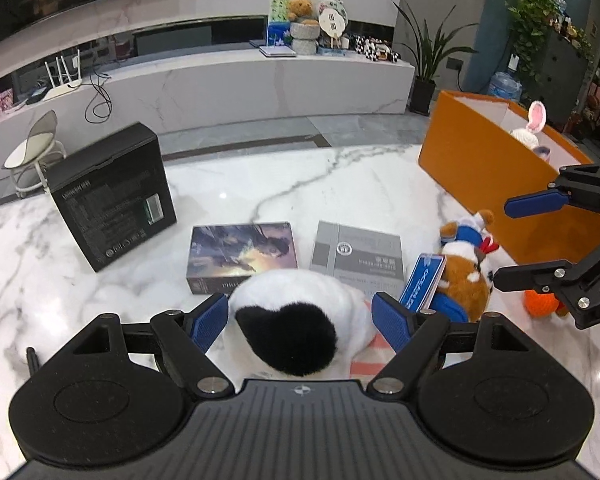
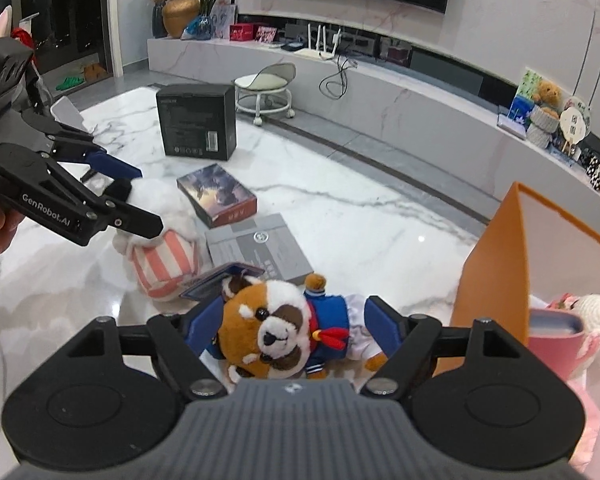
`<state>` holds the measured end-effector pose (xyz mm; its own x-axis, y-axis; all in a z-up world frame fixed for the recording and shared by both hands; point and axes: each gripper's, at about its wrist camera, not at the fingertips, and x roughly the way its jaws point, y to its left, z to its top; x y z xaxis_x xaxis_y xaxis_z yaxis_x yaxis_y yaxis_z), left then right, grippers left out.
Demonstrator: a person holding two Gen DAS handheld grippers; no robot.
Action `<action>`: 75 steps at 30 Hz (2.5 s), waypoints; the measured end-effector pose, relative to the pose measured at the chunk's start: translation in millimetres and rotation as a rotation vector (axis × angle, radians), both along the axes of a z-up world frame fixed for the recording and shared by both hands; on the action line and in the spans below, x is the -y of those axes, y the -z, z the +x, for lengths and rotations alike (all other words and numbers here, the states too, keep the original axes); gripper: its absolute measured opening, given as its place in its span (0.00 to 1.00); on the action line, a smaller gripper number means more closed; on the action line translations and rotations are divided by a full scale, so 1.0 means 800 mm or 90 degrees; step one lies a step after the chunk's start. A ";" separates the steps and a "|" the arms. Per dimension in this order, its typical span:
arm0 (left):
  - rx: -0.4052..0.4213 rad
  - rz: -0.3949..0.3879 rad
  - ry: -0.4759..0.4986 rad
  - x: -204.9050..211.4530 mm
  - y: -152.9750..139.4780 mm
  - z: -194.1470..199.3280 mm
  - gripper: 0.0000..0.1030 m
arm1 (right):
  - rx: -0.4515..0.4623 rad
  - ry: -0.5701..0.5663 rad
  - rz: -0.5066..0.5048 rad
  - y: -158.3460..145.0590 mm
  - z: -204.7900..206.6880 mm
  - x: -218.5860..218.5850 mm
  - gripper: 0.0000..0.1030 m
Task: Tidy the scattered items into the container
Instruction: 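Grasp the white-and-black plush with the left tool while the right tool grasps the red panda plush, then lift the white plush with the left tool while the right tool lifts the red panda plush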
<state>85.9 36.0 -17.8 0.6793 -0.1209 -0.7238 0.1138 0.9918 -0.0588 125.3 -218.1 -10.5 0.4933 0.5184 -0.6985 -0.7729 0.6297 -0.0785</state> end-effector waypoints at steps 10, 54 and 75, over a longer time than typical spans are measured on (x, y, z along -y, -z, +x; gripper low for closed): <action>0.003 -0.031 -0.003 -0.003 0.018 0.006 1.00 | -0.015 -0.020 -0.028 0.033 0.005 -0.022 0.79; -0.043 -0.201 -0.057 -0.013 0.062 0.024 1.00 | 0.162 -0.185 -0.184 0.070 -0.037 -0.061 0.70; -0.035 -0.145 -0.066 0.010 0.003 -0.050 0.99 | 0.197 -0.163 -0.156 0.011 -0.078 -0.045 0.69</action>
